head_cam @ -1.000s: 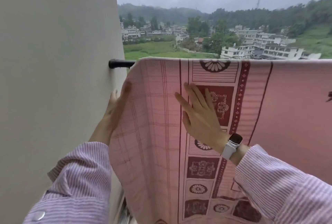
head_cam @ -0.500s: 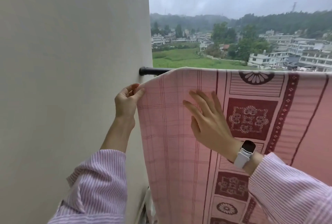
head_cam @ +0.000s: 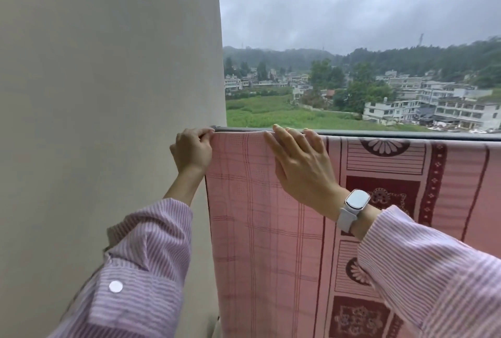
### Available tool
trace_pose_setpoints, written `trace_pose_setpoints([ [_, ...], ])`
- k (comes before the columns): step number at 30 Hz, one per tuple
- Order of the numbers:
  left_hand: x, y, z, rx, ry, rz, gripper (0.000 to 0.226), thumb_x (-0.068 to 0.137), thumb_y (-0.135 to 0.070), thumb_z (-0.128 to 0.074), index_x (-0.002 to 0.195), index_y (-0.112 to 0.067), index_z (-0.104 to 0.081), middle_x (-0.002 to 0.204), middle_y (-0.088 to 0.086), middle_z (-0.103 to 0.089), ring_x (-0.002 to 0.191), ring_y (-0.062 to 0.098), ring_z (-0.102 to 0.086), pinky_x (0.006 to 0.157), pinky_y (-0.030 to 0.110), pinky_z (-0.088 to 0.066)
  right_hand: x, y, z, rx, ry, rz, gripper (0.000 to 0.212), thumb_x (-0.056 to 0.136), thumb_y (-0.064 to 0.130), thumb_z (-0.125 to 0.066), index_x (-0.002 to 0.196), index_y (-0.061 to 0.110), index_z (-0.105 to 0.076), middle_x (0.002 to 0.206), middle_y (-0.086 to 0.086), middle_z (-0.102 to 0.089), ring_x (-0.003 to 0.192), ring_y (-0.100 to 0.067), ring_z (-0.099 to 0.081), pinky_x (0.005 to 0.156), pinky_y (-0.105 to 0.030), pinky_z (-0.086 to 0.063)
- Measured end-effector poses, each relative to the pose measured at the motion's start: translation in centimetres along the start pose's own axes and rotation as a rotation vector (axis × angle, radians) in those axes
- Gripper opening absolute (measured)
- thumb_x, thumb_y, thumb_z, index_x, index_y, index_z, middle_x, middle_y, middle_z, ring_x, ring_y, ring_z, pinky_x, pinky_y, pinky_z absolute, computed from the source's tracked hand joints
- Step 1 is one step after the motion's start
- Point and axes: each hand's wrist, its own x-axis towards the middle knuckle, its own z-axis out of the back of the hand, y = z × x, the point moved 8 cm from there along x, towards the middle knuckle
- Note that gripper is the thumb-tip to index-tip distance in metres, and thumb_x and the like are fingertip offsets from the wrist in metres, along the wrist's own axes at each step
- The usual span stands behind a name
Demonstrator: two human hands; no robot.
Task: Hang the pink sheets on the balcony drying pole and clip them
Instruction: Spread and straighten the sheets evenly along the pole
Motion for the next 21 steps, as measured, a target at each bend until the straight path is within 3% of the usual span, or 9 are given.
trace_pose_setpoints([
  [2, -0.4, -0.6, -1.4, 0.18, 0.058, 0.02, 0.023, 0.091, -0.024, -0.049, 0.103, -0.014, -0.066, 0.114, 0.017, -0.055, 0.112, 0.033, -0.044, 0.093, 0.043, -0.033, -0.9, -0.4, 0.1, 0.002, 0.006, -0.015, 0.053, 0.081, 0.016, -0.048, 0.134, 0.014, -0.04, 0.138, -0.011, -0.045, 0.125, -0.028, -0.042, 0.107, -0.052, -0.019],
  [4, -1.9, -1.8, -1.8, 0.19, 0.067, 0.013, 0.025, 0.092, -0.029, -0.046, 0.106, -0.016, -0.063, 0.122, 0.016, -0.044, 0.117, 0.032, -0.036, 0.098, 0.046, -0.027, -2.6, -0.7, 0.4, 0.005, 0.005, -0.023, 0.056, 0.082, 0.015, -0.046, 0.137, 0.015, -0.036, 0.143, -0.011, -0.038, 0.134, -0.028, -0.03, 0.109, -0.056, -0.011],
  [9, -10.2, -7.9, -3.5, 0.248, -0.042, -0.499, 0.041, 0.09, -0.033, -0.041, 0.128, -0.021, -0.047, 0.138, 0.014, -0.038, 0.129, 0.03, -0.029, 0.104, 0.054, -0.019, -7.6, -4.0, 2.0, 0.006, -0.025, -0.092, 0.055, 0.083, 0.014, -0.047, 0.137, 0.015, -0.037, 0.147, -0.012, -0.028, 0.138, -0.026, -0.017, 0.109, -0.062, -0.008],
  [13, -15.8, -12.8, -7.9, 0.275, 0.06, -0.833, 0.047, 0.09, -0.034, -0.038, 0.136, -0.023, -0.035, 0.146, 0.012, -0.029, 0.135, 0.027, -0.015, 0.109, 0.053, -0.009, -12.0, -9.3, 4.0, -0.039, -0.02, -0.213, 0.051, 0.085, 0.016, -0.043, 0.136, 0.014, -0.039, 0.147, -0.015, -0.027, 0.138, -0.03, -0.016, 0.11, -0.06, -0.006],
  [16, -21.1, -13.4, -13.6, 0.335, 0.276, -0.887, 0.047, 0.093, -0.034, -0.033, 0.139, -0.025, -0.029, 0.15, 0.013, -0.019, 0.138, 0.032, -0.007, 0.11, 0.058, -0.01, -18.9, -12.9, 2.9, -0.105, 0.216, -0.302, 0.055, 0.086, 0.022, -0.04, 0.14, 0.018, -0.03, 0.15, -0.012, -0.02, 0.139, -0.03, -0.012, 0.11, -0.058, -0.013],
  [19, -29.8, -10.8, -20.4, 0.442, 0.684, -0.812, 0.052, 0.091, -0.044, -0.026, 0.141, -0.028, -0.022, 0.152, 0.012, -0.008, 0.138, 0.038, 0.0, 0.106, 0.062, -0.02, -30.3, -15.0, 0.2, 0.079, 0.632, -0.438, 0.06, 0.09, 0.017, -0.039, 0.144, 0.024, -0.013, 0.153, -0.007, -0.008, 0.14, -0.026, -0.008, 0.11, -0.052, -0.023],
  [21, -35.8, -9.3, -24.3, 0.48, 0.989, -0.735, 0.055, 0.093, -0.043, -0.03, 0.143, -0.029, -0.01, 0.154, 0.009, 0.004, 0.137, 0.034, 0.014, 0.11, 0.058, -0.015, -38.4, -15.9, -0.3, 0.169, 0.953, -0.544, 0.059, 0.095, 0.021, -0.033, 0.144, 0.028, -0.002, 0.154, -0.005, 0.005, 0.141, -0.024, 0.0, 0.114, -0.045, -0.017],
])
